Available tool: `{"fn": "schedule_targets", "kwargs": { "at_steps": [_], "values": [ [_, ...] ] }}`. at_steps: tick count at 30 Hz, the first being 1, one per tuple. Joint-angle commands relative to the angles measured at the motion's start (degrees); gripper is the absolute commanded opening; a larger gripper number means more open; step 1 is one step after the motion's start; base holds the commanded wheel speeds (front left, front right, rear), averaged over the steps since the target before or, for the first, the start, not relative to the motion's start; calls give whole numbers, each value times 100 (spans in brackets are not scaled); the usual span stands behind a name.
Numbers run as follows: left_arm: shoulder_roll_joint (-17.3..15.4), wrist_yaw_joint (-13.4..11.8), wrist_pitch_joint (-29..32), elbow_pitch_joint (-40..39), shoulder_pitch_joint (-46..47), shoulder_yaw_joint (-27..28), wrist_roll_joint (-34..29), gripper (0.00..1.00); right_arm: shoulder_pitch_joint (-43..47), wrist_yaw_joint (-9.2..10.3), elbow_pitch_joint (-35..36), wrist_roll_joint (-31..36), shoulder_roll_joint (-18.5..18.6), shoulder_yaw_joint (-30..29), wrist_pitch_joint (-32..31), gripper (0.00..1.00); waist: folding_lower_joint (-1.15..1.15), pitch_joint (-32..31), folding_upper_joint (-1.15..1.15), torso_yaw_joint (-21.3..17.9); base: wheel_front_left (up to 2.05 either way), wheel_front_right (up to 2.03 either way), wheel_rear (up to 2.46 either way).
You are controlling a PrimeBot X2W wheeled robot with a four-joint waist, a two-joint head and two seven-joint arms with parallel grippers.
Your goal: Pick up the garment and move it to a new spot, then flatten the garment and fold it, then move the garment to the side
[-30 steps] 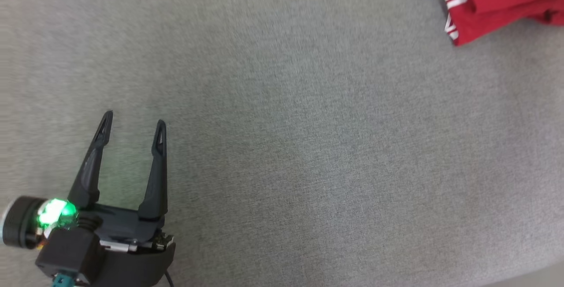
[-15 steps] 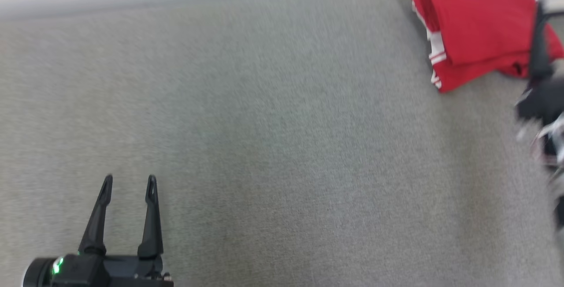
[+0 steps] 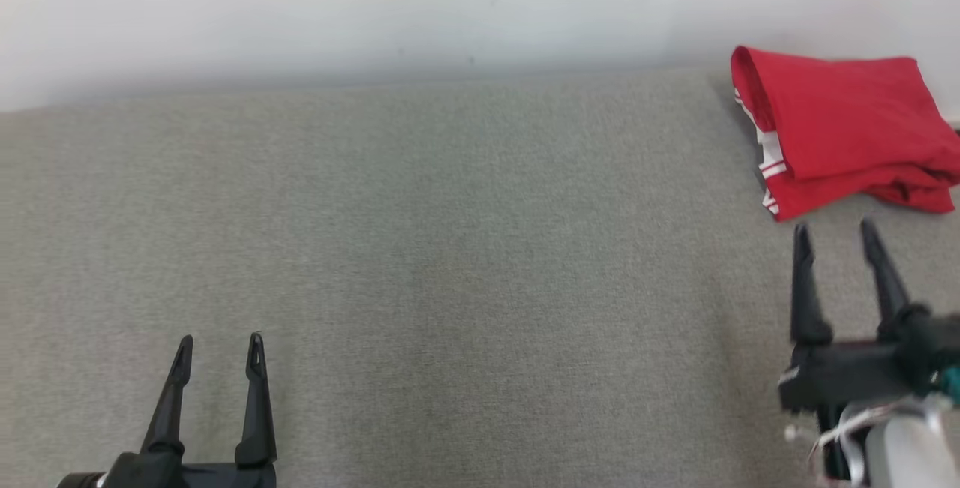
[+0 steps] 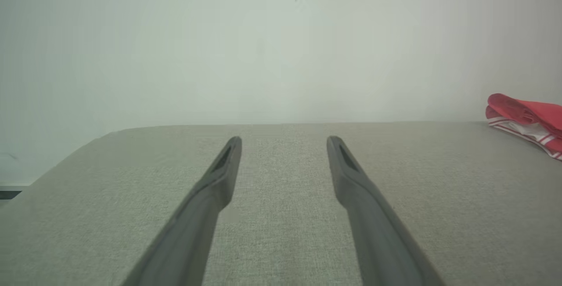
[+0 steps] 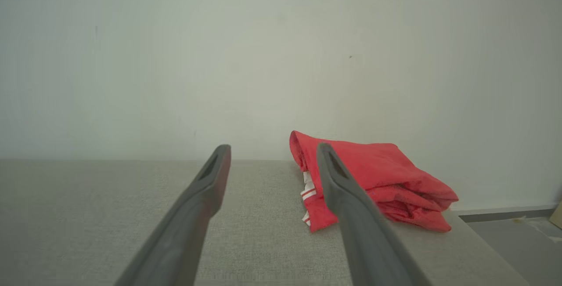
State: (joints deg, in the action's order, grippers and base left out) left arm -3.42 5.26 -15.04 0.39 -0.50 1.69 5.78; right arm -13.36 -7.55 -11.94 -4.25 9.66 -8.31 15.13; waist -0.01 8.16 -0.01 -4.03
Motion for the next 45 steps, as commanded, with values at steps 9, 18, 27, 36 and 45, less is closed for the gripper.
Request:
{"fn": "schedule_targets", "kwargs": {
  "at_steps": [9, 18, 27, 36, 45],
  "values": [
    [53, 10, -11, 288, -117, 47, 7, 100, 1059, 17, 385, 81, -457, 372, 1, 100, 1, -380, 1, 178, 0, 0, 0],
    [56, -16, -12, 492, -271, 114, 27, 100, 1467, 17, 357, 111, -650, 861, 2, 100, 1, -582, 1, 237, 0, 0, 0],
    [58, -116, -12, 650, -341, 7, 71, 100, 1567, 17, 245, -69, -684, 1044, 1, 100, 1, -679, 1, 351, 0, 0, 0],
    [58, -198, -12, 776, -416, -77, -32, 100, 1574, 17, 192, -103, -686, 1099, 2, 100, 1, -721, 1, 440, 0, 0, 0],
    [58, -133, -12, 856, -408, -40, -119, 100, 1523, 17, 187, -33, -687, 1102, 2, 100, 1, -690, 1, 446, 0, 0, 0]
  ]
}}
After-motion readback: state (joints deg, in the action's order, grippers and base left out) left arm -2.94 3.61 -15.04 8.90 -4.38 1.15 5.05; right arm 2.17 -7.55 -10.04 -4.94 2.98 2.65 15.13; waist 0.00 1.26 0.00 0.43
